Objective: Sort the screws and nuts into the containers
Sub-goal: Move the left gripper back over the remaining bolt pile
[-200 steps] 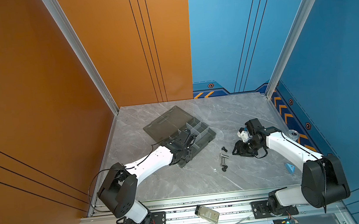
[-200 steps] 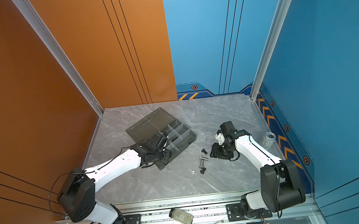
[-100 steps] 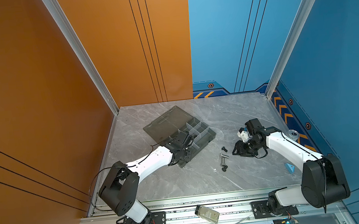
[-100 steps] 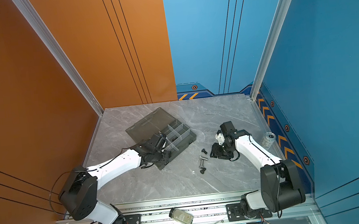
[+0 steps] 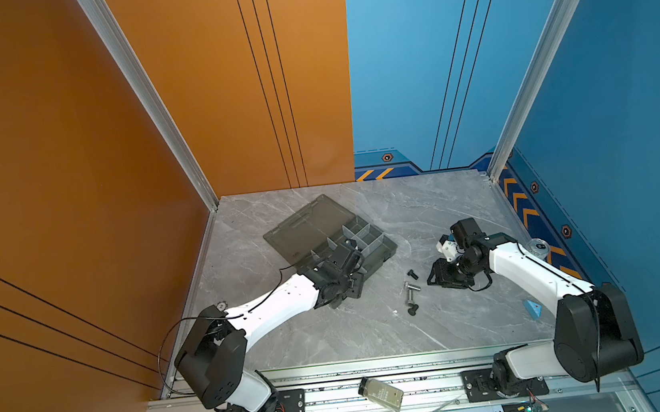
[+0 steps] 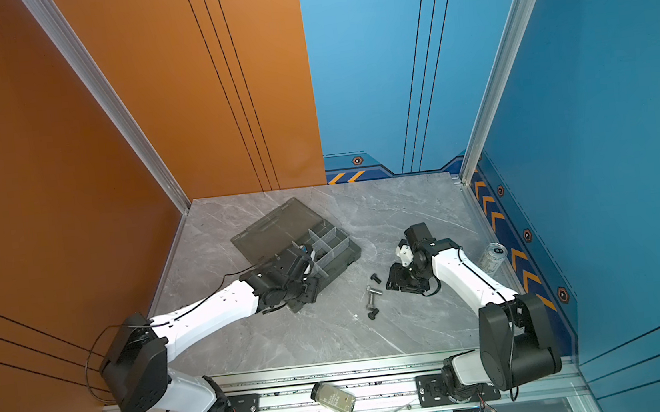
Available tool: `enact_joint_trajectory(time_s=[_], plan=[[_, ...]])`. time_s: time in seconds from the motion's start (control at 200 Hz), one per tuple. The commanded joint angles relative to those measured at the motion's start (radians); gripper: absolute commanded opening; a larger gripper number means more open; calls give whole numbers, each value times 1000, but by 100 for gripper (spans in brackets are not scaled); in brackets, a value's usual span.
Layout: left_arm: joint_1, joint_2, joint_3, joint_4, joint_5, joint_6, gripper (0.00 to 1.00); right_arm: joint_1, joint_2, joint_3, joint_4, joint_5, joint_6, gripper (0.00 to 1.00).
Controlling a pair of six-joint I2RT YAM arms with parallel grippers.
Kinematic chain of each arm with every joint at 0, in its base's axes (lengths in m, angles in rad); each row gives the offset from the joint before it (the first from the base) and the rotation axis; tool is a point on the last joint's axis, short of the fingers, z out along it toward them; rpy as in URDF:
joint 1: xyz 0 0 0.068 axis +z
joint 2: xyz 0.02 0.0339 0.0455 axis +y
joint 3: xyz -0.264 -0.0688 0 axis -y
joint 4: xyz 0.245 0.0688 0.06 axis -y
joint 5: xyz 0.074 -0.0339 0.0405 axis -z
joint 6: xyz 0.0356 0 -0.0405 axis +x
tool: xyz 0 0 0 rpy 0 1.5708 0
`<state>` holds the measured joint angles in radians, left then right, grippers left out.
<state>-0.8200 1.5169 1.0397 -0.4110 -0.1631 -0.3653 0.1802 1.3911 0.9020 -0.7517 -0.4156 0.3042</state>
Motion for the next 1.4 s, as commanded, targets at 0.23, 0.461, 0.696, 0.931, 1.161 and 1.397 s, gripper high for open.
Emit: enact_joint_trajectory(time_s=[0.23,0.461,0.696,0.931,1.161,1.397], plan=[[-193,125,139,42,-15,-76,72,-2,3,20,-28,15,-9,52],[-267,272,222,70,154,3,72,-7,6,18,-25,18,-10,52],[-285,331,257,77,236,34,72,-10,-10,-2,-21,21,-7,52],[-293,383,273,78,279,28,70,-15,-14,-9,-15,19,-5,52],[-289,444,307,81,279,-14,66,-19,-18,-17,-12,15,-2,52],[-282,474,324,80,281,-28,65,-19,-21,-25,-7,14,-2,52]])
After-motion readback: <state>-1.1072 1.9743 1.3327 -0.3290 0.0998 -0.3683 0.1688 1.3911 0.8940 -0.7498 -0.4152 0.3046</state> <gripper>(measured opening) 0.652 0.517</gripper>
